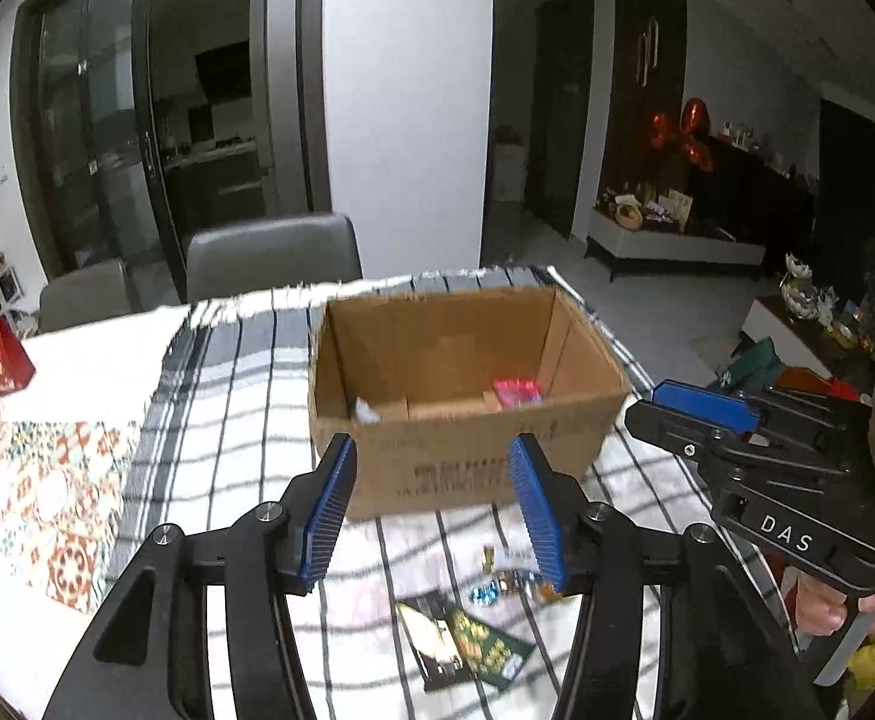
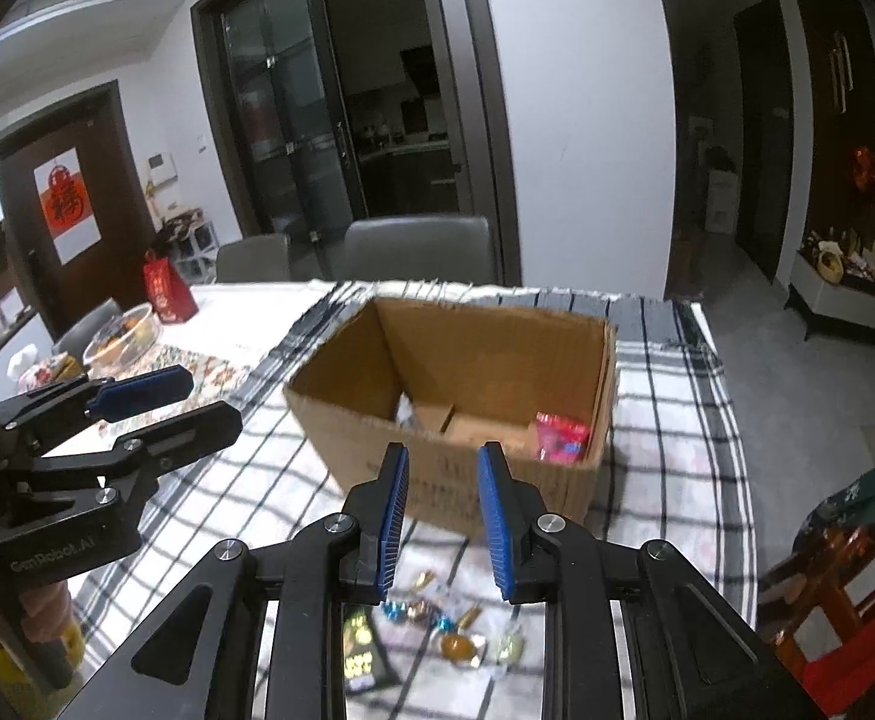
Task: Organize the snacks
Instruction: 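Grasp the dark gold-striped bar with the left tool while the right tool grasps the orange candy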
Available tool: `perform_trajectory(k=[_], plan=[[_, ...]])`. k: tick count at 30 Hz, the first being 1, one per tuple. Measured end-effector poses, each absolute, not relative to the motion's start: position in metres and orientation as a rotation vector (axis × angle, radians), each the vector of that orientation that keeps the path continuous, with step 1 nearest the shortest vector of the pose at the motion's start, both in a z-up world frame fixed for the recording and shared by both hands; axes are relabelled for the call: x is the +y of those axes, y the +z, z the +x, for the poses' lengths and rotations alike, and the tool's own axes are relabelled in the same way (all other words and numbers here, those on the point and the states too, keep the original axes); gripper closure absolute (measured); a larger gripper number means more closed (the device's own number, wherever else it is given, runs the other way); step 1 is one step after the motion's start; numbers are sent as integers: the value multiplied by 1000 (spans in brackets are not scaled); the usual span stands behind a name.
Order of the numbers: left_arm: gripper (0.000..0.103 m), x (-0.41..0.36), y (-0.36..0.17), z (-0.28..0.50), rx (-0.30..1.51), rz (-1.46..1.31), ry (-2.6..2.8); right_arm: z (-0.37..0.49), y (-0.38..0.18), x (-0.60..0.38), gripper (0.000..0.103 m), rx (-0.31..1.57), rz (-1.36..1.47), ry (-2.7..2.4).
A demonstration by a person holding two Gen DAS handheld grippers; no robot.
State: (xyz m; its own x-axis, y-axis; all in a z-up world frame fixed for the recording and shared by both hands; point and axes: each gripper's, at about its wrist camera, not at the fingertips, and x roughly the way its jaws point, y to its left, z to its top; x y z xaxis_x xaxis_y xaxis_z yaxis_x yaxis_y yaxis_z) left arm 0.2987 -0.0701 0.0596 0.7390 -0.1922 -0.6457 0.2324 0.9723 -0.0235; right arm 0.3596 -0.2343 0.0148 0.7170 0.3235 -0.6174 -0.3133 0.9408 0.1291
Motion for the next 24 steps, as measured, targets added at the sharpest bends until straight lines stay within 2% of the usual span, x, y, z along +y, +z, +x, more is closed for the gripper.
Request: perform_trajectory(k=[24], plan=[[51,-66,-57,305,1096,0,-212,378,-96,-219,78,1135,-29,431]])
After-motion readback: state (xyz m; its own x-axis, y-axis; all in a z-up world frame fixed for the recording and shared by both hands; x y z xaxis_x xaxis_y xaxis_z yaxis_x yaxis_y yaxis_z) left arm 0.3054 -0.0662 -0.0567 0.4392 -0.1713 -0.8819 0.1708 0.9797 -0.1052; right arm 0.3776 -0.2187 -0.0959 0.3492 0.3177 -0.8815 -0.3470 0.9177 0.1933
